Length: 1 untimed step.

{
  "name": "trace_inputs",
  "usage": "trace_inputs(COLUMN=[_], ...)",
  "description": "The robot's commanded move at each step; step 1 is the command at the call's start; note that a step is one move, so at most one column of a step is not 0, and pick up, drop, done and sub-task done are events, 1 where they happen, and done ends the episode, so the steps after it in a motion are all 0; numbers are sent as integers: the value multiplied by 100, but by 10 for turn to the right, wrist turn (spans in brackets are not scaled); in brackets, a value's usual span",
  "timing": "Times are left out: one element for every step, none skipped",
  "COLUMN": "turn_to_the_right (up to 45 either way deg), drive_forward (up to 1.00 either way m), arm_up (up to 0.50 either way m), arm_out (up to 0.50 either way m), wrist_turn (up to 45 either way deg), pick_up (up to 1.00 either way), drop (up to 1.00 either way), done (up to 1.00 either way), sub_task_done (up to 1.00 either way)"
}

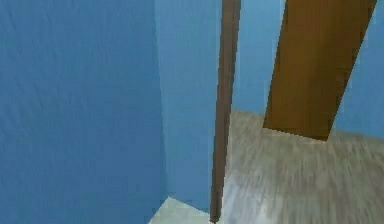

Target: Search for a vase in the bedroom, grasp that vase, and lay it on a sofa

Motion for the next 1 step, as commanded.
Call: trace_inputs(turn_to_the_right=[390], drive_forward=[0], arm_up=[0], arm_out=[0], wrist_turn=[0], pick_up=[0], drop=[0], done=[0], sub_task_done=[0])
